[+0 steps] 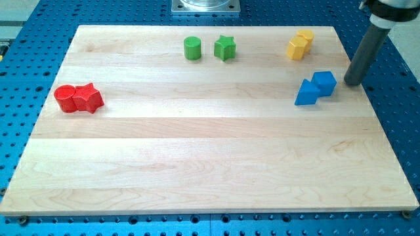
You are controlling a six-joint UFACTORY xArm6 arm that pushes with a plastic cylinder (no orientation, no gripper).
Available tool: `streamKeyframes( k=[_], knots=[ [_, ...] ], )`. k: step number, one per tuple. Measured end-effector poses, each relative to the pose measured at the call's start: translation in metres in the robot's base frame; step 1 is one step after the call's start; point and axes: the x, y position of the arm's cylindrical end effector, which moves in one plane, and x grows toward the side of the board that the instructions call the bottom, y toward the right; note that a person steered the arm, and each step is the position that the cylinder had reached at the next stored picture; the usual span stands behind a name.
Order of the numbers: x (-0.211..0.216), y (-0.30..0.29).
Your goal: Adjust the blue blocks vertical to each other
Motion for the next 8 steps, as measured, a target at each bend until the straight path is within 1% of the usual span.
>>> streamKeyframes(
  k=[1,3,4,5,6,7,8],
  knots=[
    [0.005,-0.038],
    [-0.053,-0.06],
    [-0.037,-0.09],
    [0.021,-0.117],
    [0.09,-0.106],
    [0.096,-0.1],
    [0.071,-0.108]
  ],
)
